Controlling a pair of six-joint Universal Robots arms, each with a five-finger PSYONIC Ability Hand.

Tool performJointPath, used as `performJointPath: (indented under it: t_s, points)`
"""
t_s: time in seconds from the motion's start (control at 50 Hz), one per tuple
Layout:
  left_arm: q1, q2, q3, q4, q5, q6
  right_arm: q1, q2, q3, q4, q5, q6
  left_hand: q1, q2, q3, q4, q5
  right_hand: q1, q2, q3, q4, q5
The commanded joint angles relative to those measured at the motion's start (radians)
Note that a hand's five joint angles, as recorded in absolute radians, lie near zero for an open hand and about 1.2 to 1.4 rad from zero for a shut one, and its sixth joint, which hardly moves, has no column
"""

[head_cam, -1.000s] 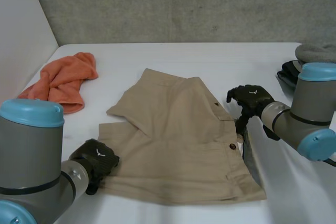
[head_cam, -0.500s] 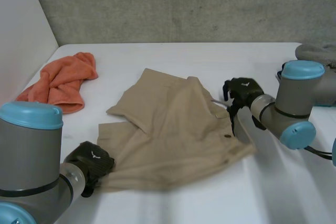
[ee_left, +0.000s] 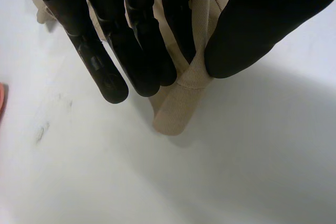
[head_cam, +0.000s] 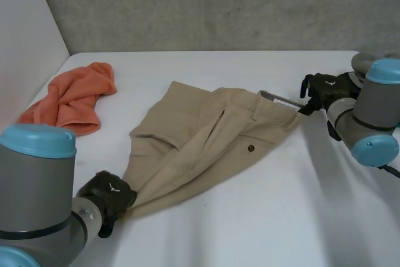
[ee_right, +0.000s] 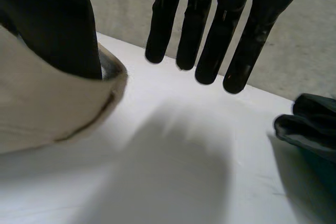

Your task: Fold the laundry.

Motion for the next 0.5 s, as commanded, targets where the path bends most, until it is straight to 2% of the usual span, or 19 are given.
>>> performJointPath:
  t_s: [0.02, 0.06, 0.16, 0.26, 0.34, 0.36, 0.44, 0.5]
  points:
    - [-0.011, 0.003, -0.004, -0.001, -0.002, 0.000, 0.004, -0.048, 0.068, 0.000, -0.082, -0.108, 0.238, 0.196, 0.200, 0.192, 0.219, -0.117, -0.216, -0.210, -0.221, -0.218]
    - [-0.015, 0.004, -0.008, 0.000, -0.002, -0.002, 0.014, -0.048, 0.069, 0.001, -0.090, -0.166, 0.238, 0.196, 0.200, 0.192, 0.219, -0.254, -0.353, -0.347, -0.359, -0.356]
    - [-0.048, 0.018, -0.021, 0.002, -0.006, -0.003, 0.060, -0.050, 0.071, 0.003, -0.093, -0.256, 0.238, 0.196, 0.200, 0.192, 0.219, -0.396, -0.495, -0.489, -0.501, -0.498]
    - [-0.080, 0.040, -0.039, 0.015, -0.026, -0.003, 0.083, -0.086, 0.071, -0.011, -0.102, -0.282, 0.238, 0.196, 0.200, 0.192, 0.219, -0.396, -0.495, -0.489, -0.501, -0.498]
    - [-0.086, 0.046, -0.044, 0.031, -0.043, -0.003, 0.084, -0.083, 0.039, -0.051, -0.145, -0.286, 0.238, 0.196, 0.200, 0.192, 0.219, -0.381, -0.481, -0.474, -0.486, -0.483]
    - [-0.088, 0.046, -0.044, 0.032, -0.046, -0.003, 0.089, -0.073, 0.019, -0.071, -0.180, -0.286, 0.238, 0.196, 0.200, 0.192, 0.219, -0.373, -0.472, -0.466, -0.477, -0.474]
    - [-0.088, 0.044, -0.044, 0.035, -0.051, -0.003, 0.095, -0.002, -0.053, -0.079, -0.231, -0.285, 0.238, 0.196, 0.200, 0.192, 0.219, -0.358, -0.457, -0.451, -0.463, -0.460]
    - [-0.086, 0.046, -0.044, 0.037, -0.052, -0.003, 0.096, 0.042, -0.098, -0.080, -0.232, -0.285, 0.238, 0.196, 0.200, 0.192, 0.219, -0.340, -0.439, -0.433, -0.445, -0.442]
